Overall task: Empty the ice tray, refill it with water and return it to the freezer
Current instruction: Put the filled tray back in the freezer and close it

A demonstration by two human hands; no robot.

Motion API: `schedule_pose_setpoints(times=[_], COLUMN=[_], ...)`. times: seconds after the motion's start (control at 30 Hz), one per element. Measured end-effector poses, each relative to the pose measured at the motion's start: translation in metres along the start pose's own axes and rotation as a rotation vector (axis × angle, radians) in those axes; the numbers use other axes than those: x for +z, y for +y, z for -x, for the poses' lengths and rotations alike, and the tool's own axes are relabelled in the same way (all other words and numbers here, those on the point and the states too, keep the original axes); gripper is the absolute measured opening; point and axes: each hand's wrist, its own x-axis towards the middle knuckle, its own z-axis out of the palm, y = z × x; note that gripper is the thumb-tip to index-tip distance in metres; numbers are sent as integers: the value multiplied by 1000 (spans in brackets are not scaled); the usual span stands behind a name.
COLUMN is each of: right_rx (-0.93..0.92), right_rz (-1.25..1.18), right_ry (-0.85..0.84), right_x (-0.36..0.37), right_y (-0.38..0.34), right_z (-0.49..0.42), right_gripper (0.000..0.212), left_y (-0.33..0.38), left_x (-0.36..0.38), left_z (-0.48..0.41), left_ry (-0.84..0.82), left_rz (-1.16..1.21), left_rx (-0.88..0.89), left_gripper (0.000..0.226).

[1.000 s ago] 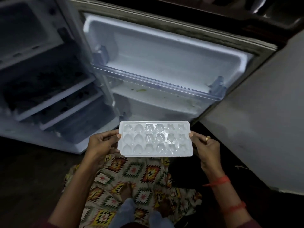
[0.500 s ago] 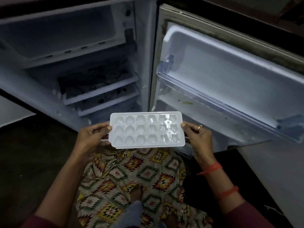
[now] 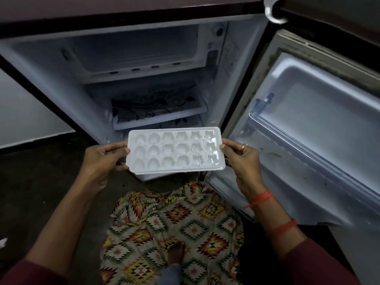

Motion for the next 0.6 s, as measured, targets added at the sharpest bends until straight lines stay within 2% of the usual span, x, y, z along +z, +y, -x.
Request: schedule_pose_setpoints(times=[0.6], right_rx=[-101], right_rz=[-61], right_ry=[-76], right_x=[83], right_y=[-78], right_z=[-70], right_gripper=[16], left_y=[58], left_x=[-24], left_z=[-49], left_ry=[100], left_rz=[172], left_rx=[118], left_gripper=[19])
